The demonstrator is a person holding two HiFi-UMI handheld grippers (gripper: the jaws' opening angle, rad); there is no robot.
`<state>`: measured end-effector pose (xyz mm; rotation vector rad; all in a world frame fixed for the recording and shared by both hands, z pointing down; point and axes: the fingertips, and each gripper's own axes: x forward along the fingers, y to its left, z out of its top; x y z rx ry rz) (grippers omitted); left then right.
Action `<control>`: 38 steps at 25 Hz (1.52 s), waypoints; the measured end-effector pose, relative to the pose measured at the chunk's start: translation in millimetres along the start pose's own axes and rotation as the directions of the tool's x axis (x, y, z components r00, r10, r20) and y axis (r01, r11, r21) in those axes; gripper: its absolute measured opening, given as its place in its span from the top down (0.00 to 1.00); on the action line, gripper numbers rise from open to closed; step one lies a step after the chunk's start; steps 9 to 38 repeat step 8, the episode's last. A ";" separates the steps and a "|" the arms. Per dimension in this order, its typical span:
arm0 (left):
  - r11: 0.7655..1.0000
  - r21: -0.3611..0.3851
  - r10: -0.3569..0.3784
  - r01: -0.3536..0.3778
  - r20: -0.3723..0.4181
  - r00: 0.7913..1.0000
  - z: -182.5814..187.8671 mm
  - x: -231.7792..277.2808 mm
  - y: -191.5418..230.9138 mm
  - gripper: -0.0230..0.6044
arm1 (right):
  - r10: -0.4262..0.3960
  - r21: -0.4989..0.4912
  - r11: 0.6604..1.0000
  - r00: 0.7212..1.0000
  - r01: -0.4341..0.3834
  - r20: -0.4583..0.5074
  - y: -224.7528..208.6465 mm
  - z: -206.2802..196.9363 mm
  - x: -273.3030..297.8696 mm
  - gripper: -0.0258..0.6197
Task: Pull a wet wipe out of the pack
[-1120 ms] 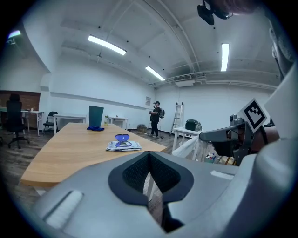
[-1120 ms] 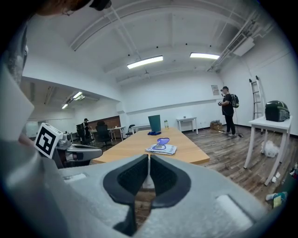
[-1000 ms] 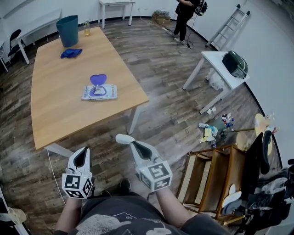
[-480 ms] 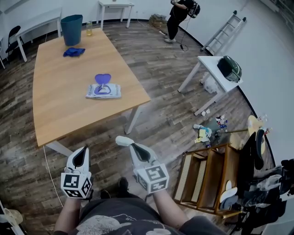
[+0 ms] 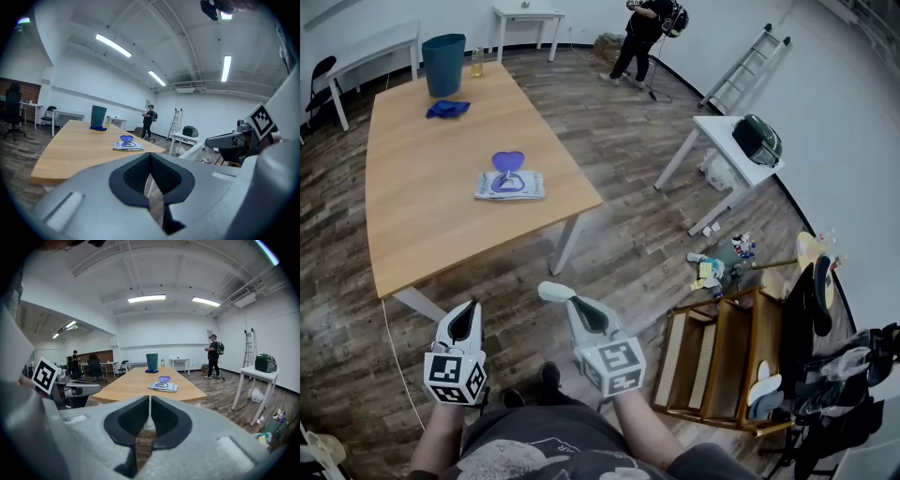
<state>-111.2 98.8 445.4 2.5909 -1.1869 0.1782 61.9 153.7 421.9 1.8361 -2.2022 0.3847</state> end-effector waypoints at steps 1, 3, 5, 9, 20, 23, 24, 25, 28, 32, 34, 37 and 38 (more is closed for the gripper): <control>1.000 0.000 -0.003 0.003 -0.001 1.000 -0.9 -1.4 -0.7 0.93 | -0.002 -0.001 1.000 1.000 0.002 0.000 0.8 -0.3 -1.5 0.95; 1.000 0.002 -0.009 0.009 -0.001 1.000 -2.3 -3.8 -1.3 0.93 | -0.007 -0.002 1.000 1.000 0.007 0.001 2.5 -0.5 -4.1 0.95; 1.000 -0.001 -0.009 0.009 -0.003 1.000 -3.6 -5.9 -0.7 0.93 | -0.011 -0.004 1.000 1.000 0.011 0.002 4.2 -0.8 -6.3 0.95; 1.000 -0.004 -0.008 0.008 -0.006 1.000 -5.4 -9.1 0.5 0.93 | -0.015 -0.007 1.000 1.000 0.015 0.003 7.3 -1.0 -9.6 0.95; 1.000 -0.004 -0.008 0.008 -0.006 1.000 -5.4 -9.1 0.5 0.93 | -0.015 -0.007 1.000 1.000 0.015 0.003 7.3 -1.0 -9.6 0.95; 1.000 -0.004 -0.008 0.008 -0.006 1.000 -5.4 -9.1 0.5 0.93 | -0.015 -0.007 1.000 1.000 0.015 0.003 7.3 -1.0 -9.6 0.95; 1.000 -0.004 -0.008 0.008 -0.006 1.000 -5.4 -9.1 0.5 0.93 | -0.015 -0.007 1.000 1.000 0.015 0.003 7.3 -1.0 -9.6 0.95; 1.000 -0.004 -0.008 0.008 -0.006 1.000 -5.4 -9.1 0.5 0.93 | -0.015 -0.007 1.000 1.000 0.015 0.003 7.3 -1.0 -9.6 0.95; 1.000 -0.004 -0.008 0.008 -0.006 1.000 -5.4 -9.1 0.5 0.93 | -0.015 -0.007 1.000 1.000 0.015 0.003 7.3 -1.0 -9.6 0.95; 1.000 -0.004 -0.008 0.008 -0.006 1.000 -5.4 -9.1 0.5 0.93 | -0.015 -0.007 1.000 1.000 0.015 0.003 7.3 -1.0 -9.6 0.95; 1.000 -0.004 -0.008 0.008 -0.006 1.000 -5.4 -9.1 0.5 0.93 | -0.015 -0.007 1.000 1.000 0.015 0.003 7.3 -1.0 -9.6 0.95; 1.000 -0.004 -0.008 0.008 -0.006 1.000 -5.4 -9.1 0.5 0.93 | -0.015 -0.007 1.000 1.000 0.015 0.003 7.3 -1.0 -9.6 0.95; 1.000 -0.004 -0.008 0.008 -0.006 1.000 -5.4 -9.1 0.5 0.93 | -0.015 -0.007 1.000 1.000 0.015 0.003 7.3 -1.0 -9.6 0.95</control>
